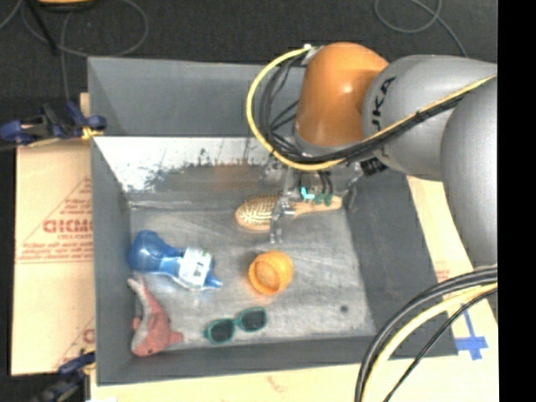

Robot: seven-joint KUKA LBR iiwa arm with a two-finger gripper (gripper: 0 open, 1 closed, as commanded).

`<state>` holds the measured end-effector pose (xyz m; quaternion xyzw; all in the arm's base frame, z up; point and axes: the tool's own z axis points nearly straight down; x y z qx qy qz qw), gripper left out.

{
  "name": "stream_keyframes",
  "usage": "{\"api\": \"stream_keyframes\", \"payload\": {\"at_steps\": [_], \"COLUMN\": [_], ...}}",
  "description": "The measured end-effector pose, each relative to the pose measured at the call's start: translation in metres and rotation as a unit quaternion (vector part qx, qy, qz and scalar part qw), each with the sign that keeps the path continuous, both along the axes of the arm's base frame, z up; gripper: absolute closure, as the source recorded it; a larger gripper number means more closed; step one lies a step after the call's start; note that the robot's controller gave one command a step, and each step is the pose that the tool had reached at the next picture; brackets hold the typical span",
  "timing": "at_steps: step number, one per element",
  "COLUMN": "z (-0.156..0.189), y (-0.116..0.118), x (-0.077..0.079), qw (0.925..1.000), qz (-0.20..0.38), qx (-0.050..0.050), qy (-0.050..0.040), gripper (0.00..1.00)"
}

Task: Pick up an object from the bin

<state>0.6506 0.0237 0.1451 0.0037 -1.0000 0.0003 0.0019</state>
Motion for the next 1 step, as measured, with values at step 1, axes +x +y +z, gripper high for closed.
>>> {"api": "stream_keyframes", "payload": {"at_steps": [1], "z": [0.0050], "y": [0.0001], "x": [0.0020], "qw": [1.0000], "qz": [0.000], "qx": [0.000], "qy": [-0.0042], "gripper": [0.00]}}
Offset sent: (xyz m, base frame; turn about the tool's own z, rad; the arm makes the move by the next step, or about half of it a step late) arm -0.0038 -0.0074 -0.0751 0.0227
